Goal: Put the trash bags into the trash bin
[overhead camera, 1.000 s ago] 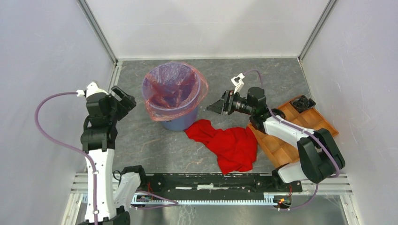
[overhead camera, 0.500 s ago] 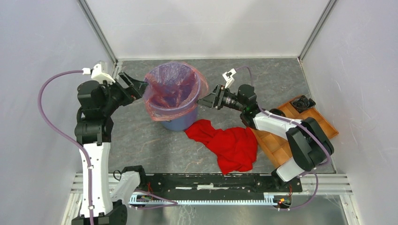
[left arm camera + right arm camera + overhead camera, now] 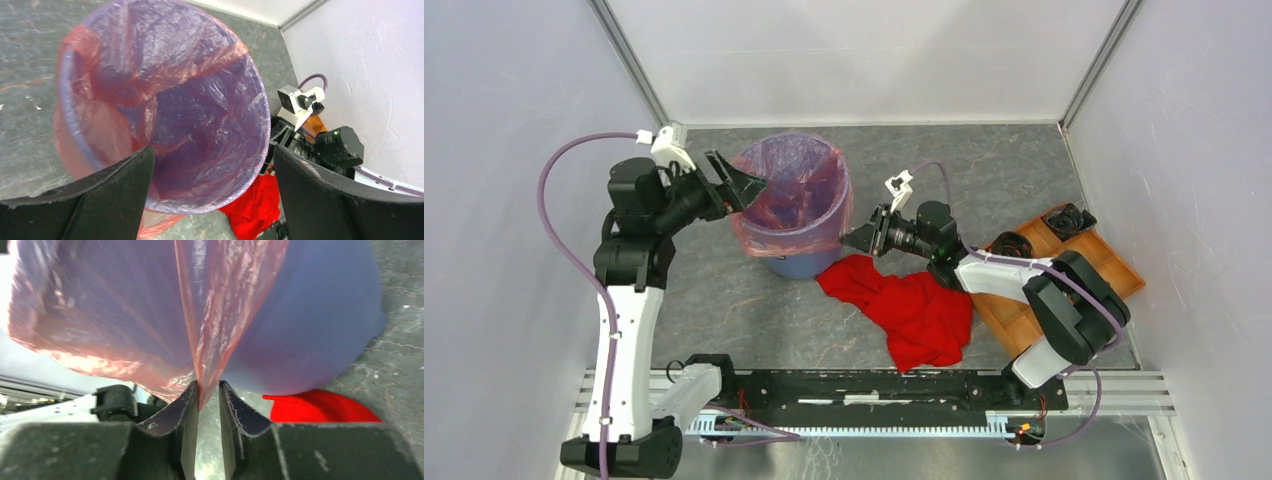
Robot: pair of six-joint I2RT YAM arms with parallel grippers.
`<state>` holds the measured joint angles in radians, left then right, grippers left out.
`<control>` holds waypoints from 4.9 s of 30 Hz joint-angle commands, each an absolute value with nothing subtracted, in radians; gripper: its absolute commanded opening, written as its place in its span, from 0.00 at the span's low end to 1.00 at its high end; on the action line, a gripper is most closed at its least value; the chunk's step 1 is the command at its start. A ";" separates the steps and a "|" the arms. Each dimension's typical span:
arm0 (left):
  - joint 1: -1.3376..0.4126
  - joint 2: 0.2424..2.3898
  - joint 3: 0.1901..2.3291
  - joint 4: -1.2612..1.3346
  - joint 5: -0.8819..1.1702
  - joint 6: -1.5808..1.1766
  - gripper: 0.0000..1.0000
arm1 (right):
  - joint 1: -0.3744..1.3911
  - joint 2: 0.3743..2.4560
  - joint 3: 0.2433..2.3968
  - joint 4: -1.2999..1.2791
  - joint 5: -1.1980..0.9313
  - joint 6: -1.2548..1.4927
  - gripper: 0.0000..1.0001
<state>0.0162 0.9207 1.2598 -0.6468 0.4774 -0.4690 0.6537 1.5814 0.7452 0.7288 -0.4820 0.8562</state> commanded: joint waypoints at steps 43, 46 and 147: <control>-0.430 1.687 1.284 -0.586 -0.274 -0.422 0.48 | 0.657 1.259 0.625 0.342 -0.204 0.325 0.78; -0.430 1.701 1.249 -0.549 -0.292 -0.443 0.46 | 0.657 1.262 0.612 0.357 -0.213 0.331 0.78; -0.405 1.245 1.312 -0.706 -0.485 -0.264 0.65 | 0.488 1.664 1.301 0.449 -0.447 0.698 0.83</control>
